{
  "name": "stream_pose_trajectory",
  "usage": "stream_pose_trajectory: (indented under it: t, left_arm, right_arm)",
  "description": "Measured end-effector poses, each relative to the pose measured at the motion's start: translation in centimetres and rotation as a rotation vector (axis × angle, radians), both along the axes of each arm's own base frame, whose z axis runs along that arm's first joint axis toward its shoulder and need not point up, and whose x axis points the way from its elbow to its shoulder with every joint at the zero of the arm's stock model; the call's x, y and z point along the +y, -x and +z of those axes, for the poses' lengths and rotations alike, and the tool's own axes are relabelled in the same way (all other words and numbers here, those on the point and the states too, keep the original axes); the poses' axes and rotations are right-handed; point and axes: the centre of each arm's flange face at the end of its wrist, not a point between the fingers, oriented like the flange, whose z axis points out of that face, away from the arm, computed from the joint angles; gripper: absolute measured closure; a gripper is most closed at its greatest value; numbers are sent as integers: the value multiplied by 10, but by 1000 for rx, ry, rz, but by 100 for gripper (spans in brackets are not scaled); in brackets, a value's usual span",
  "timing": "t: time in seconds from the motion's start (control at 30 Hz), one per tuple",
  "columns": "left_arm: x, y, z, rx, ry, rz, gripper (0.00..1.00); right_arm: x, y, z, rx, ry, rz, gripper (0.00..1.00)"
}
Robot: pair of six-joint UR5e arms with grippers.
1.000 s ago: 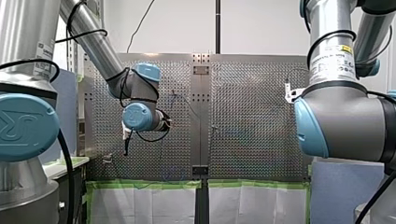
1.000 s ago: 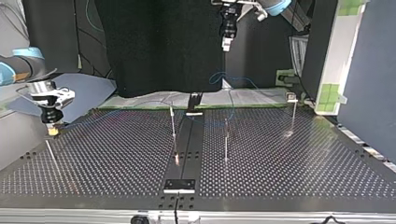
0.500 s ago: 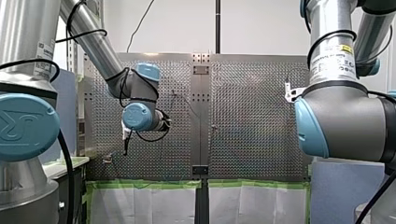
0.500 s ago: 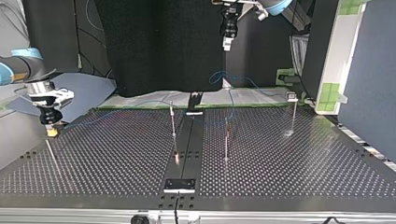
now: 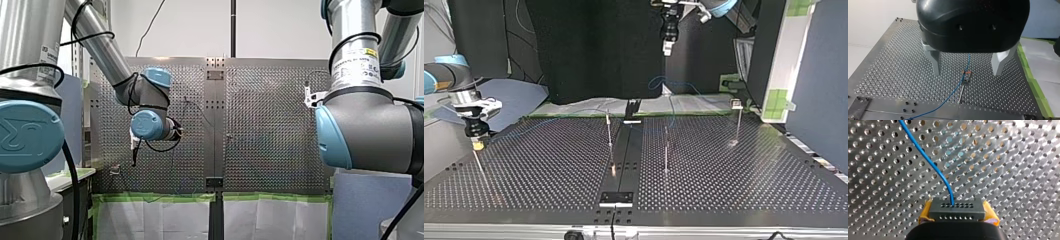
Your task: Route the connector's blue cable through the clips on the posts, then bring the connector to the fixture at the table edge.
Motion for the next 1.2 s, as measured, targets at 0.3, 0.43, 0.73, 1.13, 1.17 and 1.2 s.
stream_pose_trajectory:
  t: [0.3, 0.43, 0.73, 1.13, 1.17, 1.2]
  left_arm:
    - [0, 0, 0, 1, -1, 0, 0]
    - [0, 0, 0, 1, -1, 1, 0]
    - [1, -1, 0, 1, -1, 3, 0]
    - [1, -1, 0, 1, -1, 6, 0]
    - [2, -2, 0, 1, -1, 6, 0]
    - [2, -2, 0, 1, -1, 6, 0]
  right_arm:
    - [0, 0, 0, -7, -1, -2, 100]
    - [-1, 1, 1, -21, -7, -4, 73]
    - [-1, 2, 2, -42, -14, -9, 0]
    - [-1, 0, 1, -46, -19, -12, 0]
    - [-1, 0, 1, -46, -19, -12, 0]
    - [-1, 0, 1, -46, -19, -11, 0]
